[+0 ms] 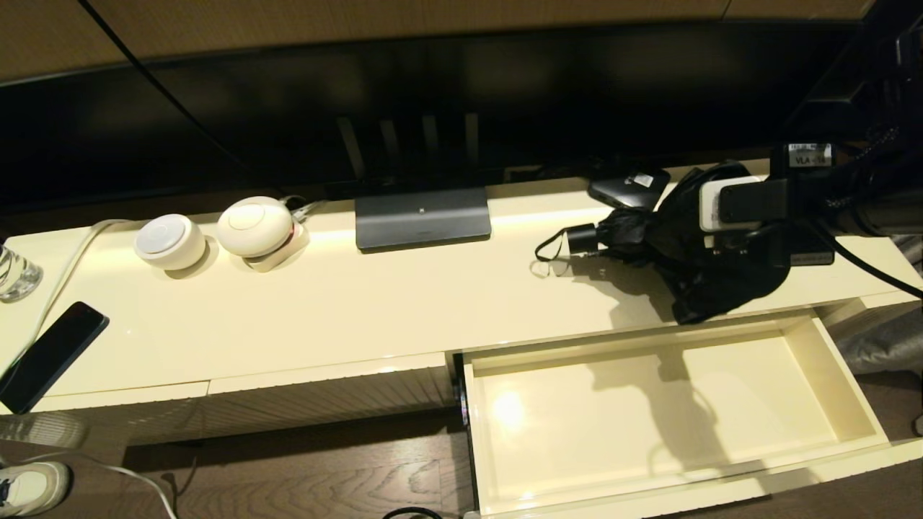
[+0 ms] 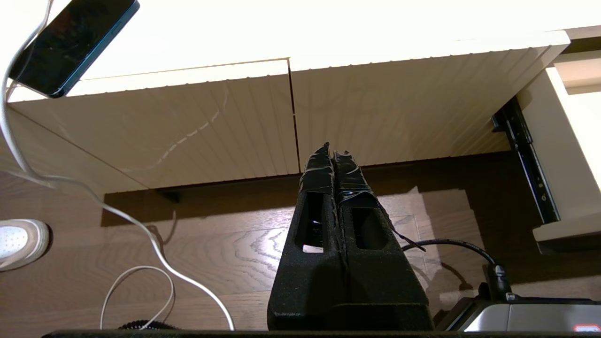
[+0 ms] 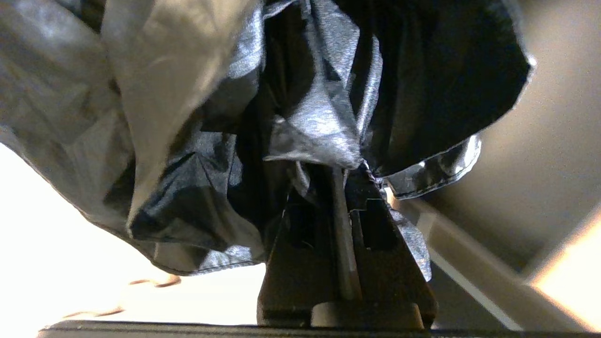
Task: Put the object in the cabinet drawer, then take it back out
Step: Put the umbrella in the drawer
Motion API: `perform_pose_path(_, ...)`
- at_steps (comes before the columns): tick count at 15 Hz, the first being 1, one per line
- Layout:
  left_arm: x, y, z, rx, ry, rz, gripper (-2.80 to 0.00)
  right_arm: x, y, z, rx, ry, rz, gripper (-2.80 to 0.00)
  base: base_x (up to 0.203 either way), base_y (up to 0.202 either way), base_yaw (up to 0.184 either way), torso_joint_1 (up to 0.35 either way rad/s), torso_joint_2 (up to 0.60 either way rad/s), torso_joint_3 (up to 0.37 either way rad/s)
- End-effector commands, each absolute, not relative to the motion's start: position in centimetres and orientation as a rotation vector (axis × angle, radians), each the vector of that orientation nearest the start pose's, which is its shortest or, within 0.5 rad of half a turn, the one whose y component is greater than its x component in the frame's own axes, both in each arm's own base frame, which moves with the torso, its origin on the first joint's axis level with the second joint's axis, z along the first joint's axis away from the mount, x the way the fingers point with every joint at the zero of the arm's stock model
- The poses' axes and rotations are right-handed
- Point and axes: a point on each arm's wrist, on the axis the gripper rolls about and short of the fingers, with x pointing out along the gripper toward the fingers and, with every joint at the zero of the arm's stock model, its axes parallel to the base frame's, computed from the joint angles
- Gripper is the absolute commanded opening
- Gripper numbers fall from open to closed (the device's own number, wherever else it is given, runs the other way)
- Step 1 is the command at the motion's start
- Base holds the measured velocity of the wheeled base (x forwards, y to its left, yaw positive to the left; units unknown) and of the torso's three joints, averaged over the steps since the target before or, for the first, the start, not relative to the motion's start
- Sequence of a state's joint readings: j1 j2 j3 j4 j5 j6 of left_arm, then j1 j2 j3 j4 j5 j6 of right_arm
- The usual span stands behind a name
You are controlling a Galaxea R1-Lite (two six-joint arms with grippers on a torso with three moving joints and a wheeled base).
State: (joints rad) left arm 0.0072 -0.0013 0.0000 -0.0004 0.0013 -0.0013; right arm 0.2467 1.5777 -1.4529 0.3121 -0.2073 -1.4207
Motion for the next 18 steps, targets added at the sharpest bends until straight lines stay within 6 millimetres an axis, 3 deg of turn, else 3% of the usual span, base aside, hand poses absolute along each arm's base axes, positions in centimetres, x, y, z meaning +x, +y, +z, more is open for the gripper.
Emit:
perform_pose_path(1, -2.3, 0.0, 7.5, -0.002, 0.002, 0.009, -2.80, 23.8, 6.3, 31.3, -1.454, 0.325, 0.365, -2.80, 0.000, 0.000, 0.000, 0.000, 0.00, 0.000)
perform_pose_path(6, -2.3, 0.0, 7.5, -0.002, 0.002, 0.009, -2.80, 19.8, 6.1, 28.1, -1.321, 0.499, 0.488, -2.80, 0.000, 0.000, 0.000, 0.000, 0.00, 0.000)
perform_pose_path(9, -2.3, 0.0, 7.5, -0.002, 0.003, 0.009, -2.80, 19.3, 6.0, 25.9, -1.240, 0.598, 0.548, -2.80, 0.000, 0.000, 0.000, 0.000, 0.00, 0.000)
perform_pose_path(12, -2.3, 0.0, 7.5, -0.002, 0.003, 0.009, -2.80, 20.5, 5.9, 23.4, -1.204, 0.671, 0.596, -2.80, 0.000, 0.000, 0.000, 0.000, 0.00, 0.000)
perform_pose_path(18, -2.3, 0.0, 7.5, -0.002, 0.002, 0.009, -2.80, 25.1, 4.5, 19.4, -1.174, 0.691, 0.588, -2.80, 0.000, 0.000, 0.000, 0.000, 0.00, 0.000)
